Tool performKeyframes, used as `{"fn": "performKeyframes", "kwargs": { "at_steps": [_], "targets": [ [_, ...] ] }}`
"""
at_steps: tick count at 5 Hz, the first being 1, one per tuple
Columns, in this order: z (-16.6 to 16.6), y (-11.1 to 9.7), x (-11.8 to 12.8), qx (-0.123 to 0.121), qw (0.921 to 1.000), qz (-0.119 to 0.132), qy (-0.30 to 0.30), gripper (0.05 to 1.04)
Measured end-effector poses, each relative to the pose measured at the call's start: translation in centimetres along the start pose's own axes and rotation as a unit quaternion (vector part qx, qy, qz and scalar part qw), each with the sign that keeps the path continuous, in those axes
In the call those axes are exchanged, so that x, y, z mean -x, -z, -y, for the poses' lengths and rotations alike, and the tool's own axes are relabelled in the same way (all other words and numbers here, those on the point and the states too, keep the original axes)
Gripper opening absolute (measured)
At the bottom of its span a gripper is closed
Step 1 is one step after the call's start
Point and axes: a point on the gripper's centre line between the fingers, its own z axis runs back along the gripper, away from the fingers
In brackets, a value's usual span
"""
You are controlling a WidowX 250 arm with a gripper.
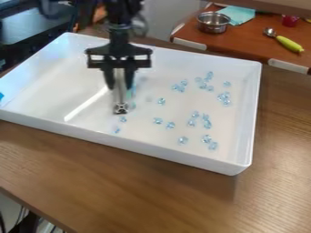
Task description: Sweep into pile
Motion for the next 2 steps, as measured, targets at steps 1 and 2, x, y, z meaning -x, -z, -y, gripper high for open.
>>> {"fn": "performKeyframes", "kwargs": {
  "at_steps": [1,2],
  "targets": [
    [2.4,0.1,-0.1,0.002,1.0000,0.001,-0.007,0.374],
    [5.8,0.0,0.5,0.004,1.0000,-0.006,-0.002,0.374]
  ]
}}
